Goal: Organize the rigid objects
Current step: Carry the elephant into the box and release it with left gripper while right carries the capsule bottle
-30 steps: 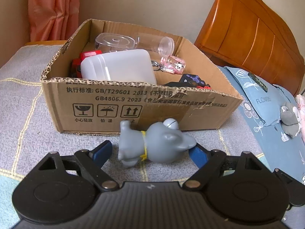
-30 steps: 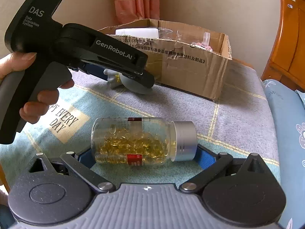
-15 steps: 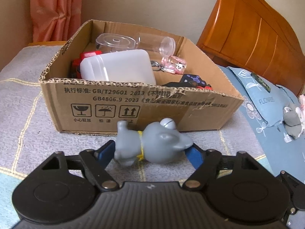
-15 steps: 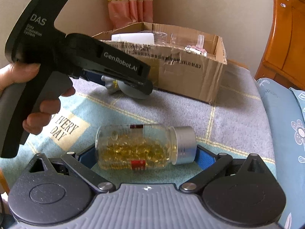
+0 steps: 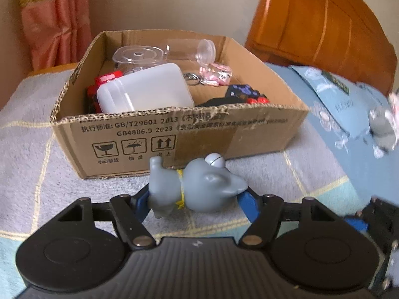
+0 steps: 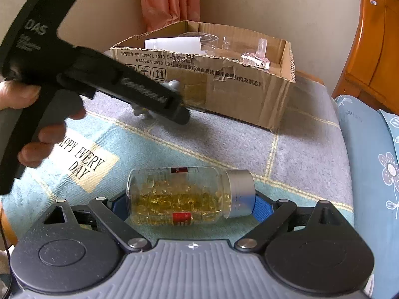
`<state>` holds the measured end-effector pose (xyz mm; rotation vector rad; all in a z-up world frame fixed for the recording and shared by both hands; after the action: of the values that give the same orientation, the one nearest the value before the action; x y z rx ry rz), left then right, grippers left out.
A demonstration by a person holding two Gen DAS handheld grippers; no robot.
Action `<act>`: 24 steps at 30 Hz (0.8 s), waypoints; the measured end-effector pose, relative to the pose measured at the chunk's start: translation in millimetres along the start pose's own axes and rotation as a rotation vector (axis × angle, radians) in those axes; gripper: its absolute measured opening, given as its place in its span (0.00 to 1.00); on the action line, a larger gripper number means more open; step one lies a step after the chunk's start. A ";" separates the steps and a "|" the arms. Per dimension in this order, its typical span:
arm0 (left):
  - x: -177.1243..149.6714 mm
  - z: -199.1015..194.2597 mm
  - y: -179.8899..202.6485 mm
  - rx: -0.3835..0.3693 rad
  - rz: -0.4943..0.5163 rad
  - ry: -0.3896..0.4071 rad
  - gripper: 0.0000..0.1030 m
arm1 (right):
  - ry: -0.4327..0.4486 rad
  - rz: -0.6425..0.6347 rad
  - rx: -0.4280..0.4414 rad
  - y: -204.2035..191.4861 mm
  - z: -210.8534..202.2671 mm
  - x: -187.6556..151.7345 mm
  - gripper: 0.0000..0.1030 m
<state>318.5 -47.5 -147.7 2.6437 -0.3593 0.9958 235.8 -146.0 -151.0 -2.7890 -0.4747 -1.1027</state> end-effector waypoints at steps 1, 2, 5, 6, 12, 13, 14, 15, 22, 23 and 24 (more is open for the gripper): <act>-0.8 -2.8 0.2 -0.002 0.021 -0.012 0.68 | -0.003 -0.002 0.004 0.7 -1.7 0.1 0.93; -1.3 -5.5 0.1 -0.003 0.040 -0.023 0.68 | -0.005 -0.004 0.007 1.8 -3.6 0.3 0.93; -0.7 -16.8 -0.5 -0.007 0.098 -0.052 0.68 | -0.016 -0.008 0.024 7.0 -9.8 1.9 0.93; 0.8 -21.8 -0.8 -0.012 0.111 -0.061 0.68 | -0.019 -0.009 0.030 9.3 -12.2 3.1 0.93; 22.7 -54.0 8.4 -0.060 0.193 -0.074 0.68 | -0.008 -0.024 0.031 24.3 -25.3 18.8 0.93; 29.0 -58.1 11.2 -0.063 0.208 -0.068 0.68 | 0.001 -0.026 0.033 27.1 -28.4 24.8 0.93; 36.4 -62.2 13.3 -0.067 0.221 -0.063 0.68 | 0.011 -0.028 0.033 29.2 -30.6 30.4 0.93; 44.7 -65.3 15.3 -0.071 0.231 -0.056 0.68 | 0.022 -0.029 0.033 31.5 -33.5 36.2 0.93; 106.9 -51.4 21.6 -0.039 0.272 -0.016 0.68 | 0.095 -0.031 0.010 47.3 -46.1 79.1 0.93; 115.5 -45.4 20.7 -0.033 0.262 -0.013 0.68 | 0.101 -0.028 0.005 49.3 -46.9 82.7 0.93; 123.3 -38.8 20.2 -0.027 0.255 -0.011 0.68 | 0.106 -0.021 0.001 51.3 -48.2 86.0 0.93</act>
<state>378.5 -68.2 -33.3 2.6255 -0.7215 1.0412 280.4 -183.3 -56.3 -2.7132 -0.4943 -1.2474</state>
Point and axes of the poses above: each gripper's, at about its wrist camera, not at the fingertips, and z roughly the way its jaws point, y to its right, x to its top, the point moved 10 cm from there along z, roughly the way its jaws point, and after that the axes turned 3 degrees about y, right-handed, at the moved point
